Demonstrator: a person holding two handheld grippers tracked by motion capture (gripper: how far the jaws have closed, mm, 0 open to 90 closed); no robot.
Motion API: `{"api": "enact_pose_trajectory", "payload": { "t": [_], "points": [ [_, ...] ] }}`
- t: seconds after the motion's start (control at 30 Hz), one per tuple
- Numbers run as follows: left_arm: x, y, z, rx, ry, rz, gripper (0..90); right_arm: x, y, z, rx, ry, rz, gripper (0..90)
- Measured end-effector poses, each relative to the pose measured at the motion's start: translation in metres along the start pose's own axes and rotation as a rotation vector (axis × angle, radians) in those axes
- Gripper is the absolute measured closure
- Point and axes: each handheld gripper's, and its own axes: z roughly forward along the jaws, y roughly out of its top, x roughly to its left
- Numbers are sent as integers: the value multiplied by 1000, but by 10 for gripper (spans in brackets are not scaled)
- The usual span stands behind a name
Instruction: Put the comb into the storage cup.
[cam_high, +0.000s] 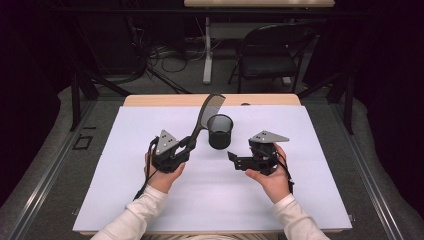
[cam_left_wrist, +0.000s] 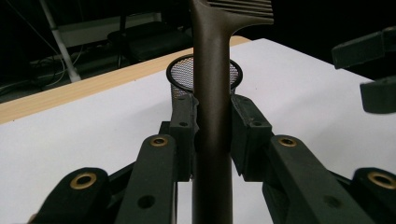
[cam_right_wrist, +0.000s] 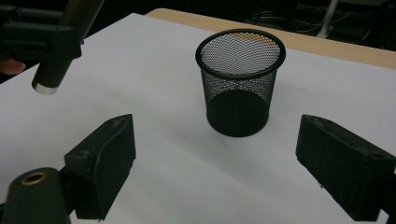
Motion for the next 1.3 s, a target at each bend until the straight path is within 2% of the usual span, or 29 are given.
{"api": "enact_pose_trajectory", "payload": {
  "t": [0.17,0.33,0.57,0.9,1.0,1.3],
  "points": [
    [-1,0,0,-2,2,0,725,-3,10,0,-7,4,24,143],
    [-1,-1,0,-6,3,2,724,-3,18,2,-3,-2,11,143],
    [-2,-1,0,-8,3,0,724,-1,29,9,1,15,8,143],
    [-3,-2,0,-13,4,4,724,5,36,20,25,27,-3,156],
    [-3,-2,0,-14,7,4,724,5,38,22,17,36,13,168],
    [-3,-3,0,-17,6,6,724,4,50,26,38,67,47,198]
  ]
}}
